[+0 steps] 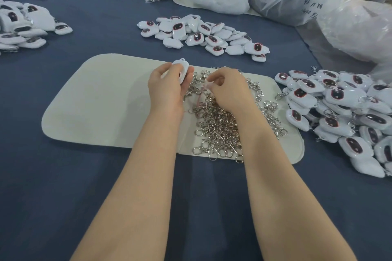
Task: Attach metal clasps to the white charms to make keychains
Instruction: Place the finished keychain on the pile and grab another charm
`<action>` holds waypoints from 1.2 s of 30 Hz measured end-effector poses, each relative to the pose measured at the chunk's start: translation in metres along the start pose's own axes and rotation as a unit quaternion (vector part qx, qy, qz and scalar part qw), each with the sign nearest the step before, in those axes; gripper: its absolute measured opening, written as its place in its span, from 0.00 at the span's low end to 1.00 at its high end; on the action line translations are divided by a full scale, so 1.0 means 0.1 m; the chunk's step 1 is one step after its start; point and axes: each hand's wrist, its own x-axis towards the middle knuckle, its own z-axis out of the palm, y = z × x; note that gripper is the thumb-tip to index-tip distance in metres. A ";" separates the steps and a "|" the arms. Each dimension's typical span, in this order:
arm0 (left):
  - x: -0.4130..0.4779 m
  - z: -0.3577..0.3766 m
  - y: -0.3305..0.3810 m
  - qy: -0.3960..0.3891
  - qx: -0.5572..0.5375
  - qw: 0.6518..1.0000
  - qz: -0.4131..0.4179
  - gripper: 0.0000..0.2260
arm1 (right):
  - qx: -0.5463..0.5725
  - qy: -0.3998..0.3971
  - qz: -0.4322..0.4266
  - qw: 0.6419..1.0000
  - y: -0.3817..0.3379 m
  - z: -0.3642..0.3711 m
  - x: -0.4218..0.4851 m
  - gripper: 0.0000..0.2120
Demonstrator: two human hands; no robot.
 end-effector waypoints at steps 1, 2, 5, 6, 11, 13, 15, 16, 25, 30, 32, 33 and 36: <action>-0.01 0.00 -0.01 0.003 0.019 1.000 0.012 0.12 | 0.035 0.023 0.006 0.999 0.00 -0.02 0.00 0.05; -0.01 0.00 -0.01 0.004 0.051 0.998 0.031 0.13 | 0.076 0.046 0.010 0.996 0.00 -0.04 0.01 0.04; -0.03 0.01 -0.03 -0.014 0.199 0.975 0.100 0.13 | 0.262 0.055 0.011 0.963 -0.05 -0.11 0.01 0.06; -0.03 0.01 -0.04 -0.024 0.244 0.963 0.116 0.13 | 0.322 0.037 0.005 0.946 -0.06 -0.12 0.00 0.07; -0.09 0.07 -0.07 -0.071 0.355 0.922 0.140 0.09 | 0.432 -0.022 -0.016 0.901 -0.10 -0.15 -0.01 0.08; -0.11 0.09 -0.07 -0.079 0.361 0.919 0.134 0.08 | 0.437 -0.026 -0.013 0.899 -0.10 -0.15 -0.02 0.09; -0.12 0.10 -0.06 -0.085 0.356 0.922 0.127 0.09 | 0.434 -0.021 -0.013 0.901 -0.10 -0.15 -0.02 0.09; -0.12 0.10 -0.06 -0.089 0.350 0.924 0.121 0.09 | 0.424 -0.014 -0.014 0.905 -0.10 -0.15 -0.02 0.08; -0.11 0.08 -0.08 -0.103 0.387 0.906 0.138 0.05 | 0.404 -0.003 -0.007 0.915 -0.10 -0.14 -0.03 0.10; -0.10 0.08 -0.07 -0.091 0.369 0.917 0.118 0.11 | 0.408 -0.009 -0.006 0.913 -0.09 -0.13 -0.02 0.10; -0.11 0.08 -0.07 -0.095 0.366 0.919 0.112 0.11 | 0.417 -0.014 -0.007 0.909 -0.09 -0.12 -0.02 0.10; -0.12 0.08 -0.07 -0.098 0.366 0.919 0.110 0.10 | 0.423 -0.018 -0.008 0.906 -0.09 -0.12 -0.02 0.10; -0.12 0.07 -0.07 -0.102 0.365 0.919 0.105 0.09 | 0.442 -0.025 -0.004 0.897 -0.08 -0.13 -0.03 0.10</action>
